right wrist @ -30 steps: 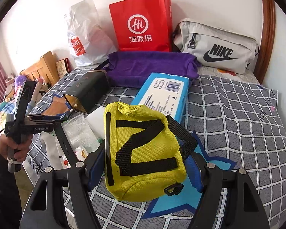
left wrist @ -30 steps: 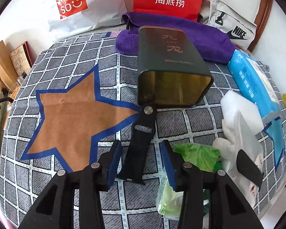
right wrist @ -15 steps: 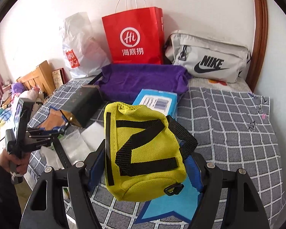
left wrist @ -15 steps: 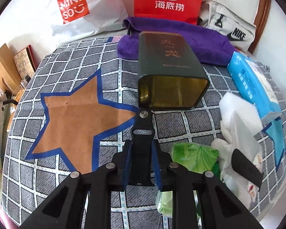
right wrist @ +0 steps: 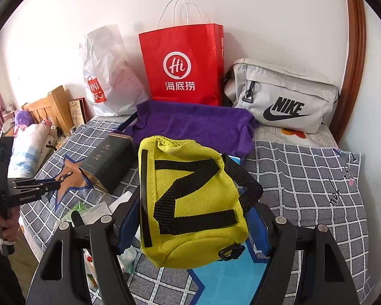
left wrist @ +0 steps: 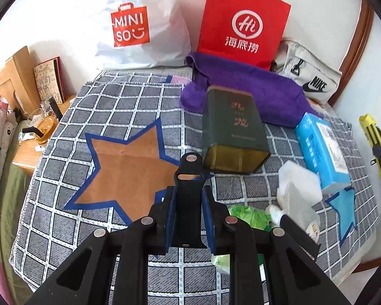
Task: Organize soft objects
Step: 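Carry the pouch in the right tool while the left tool carries the strap toward the purple towel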
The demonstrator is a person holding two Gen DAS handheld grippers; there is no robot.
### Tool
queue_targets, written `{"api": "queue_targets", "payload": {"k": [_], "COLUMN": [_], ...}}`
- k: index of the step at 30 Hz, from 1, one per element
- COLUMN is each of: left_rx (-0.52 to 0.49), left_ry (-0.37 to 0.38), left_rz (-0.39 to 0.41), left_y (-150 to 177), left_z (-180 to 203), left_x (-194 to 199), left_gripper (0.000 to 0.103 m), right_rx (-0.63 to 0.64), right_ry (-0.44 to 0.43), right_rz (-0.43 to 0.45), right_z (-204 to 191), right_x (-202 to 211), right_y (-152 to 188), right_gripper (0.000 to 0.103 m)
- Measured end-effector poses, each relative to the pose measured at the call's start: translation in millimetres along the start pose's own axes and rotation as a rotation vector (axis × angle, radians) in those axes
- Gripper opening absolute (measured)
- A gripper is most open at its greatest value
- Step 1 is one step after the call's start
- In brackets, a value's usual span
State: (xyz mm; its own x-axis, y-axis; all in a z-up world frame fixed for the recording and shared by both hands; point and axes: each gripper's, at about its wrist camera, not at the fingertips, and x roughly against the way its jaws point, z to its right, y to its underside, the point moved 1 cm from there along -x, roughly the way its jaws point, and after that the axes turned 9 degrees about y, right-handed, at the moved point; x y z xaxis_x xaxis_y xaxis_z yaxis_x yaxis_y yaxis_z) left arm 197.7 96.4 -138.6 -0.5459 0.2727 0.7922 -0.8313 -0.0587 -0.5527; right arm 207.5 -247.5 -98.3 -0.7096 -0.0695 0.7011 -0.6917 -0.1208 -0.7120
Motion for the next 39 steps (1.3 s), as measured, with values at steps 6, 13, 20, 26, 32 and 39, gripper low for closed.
{"api": "queue_targets", "payload": {"k": [6, 13, 20, 26, 32, 39], "left_rx": [0.01, 0.025, 0.034, 0.033, 0.049, 0.048], "left_ry": [0.014, 0.053, 0.07, 0.066, 0.075, 0.06], "left_rz": [0.05, 0.086, 0.091, 0.088, 0.089, 0.086], "left_y": [-23, -54, -88, -117, -145, -171], "left_z": [5, 11, 15, 18, 20, 26], "left_x": [11, 11, -6, -27, -46, -65], "left_gripper": [0.02, 0.02, 0.02, 0.02, 0.02, 0.02], "right_rx": [0.002, 0.002, -0.013, -0.028, -0.031, -0.033], "right_ry": [0.008, 0.028, 0.039, 0.046, 0.055, 0.045], "right_rz": [-0.001, -0.004, -0.004, -0.01, -0.009, 0.005], "right_z": [-3, -2, 3, 9, 17, 24], "right_x": [-6, -15, -34, -57, -81, -104], "right_y": [-8, -23, -43, -64, -85, -110], "right_gripper": [0.073, 0.073, 0.073, 0.073, 0.073, 0.073]}}
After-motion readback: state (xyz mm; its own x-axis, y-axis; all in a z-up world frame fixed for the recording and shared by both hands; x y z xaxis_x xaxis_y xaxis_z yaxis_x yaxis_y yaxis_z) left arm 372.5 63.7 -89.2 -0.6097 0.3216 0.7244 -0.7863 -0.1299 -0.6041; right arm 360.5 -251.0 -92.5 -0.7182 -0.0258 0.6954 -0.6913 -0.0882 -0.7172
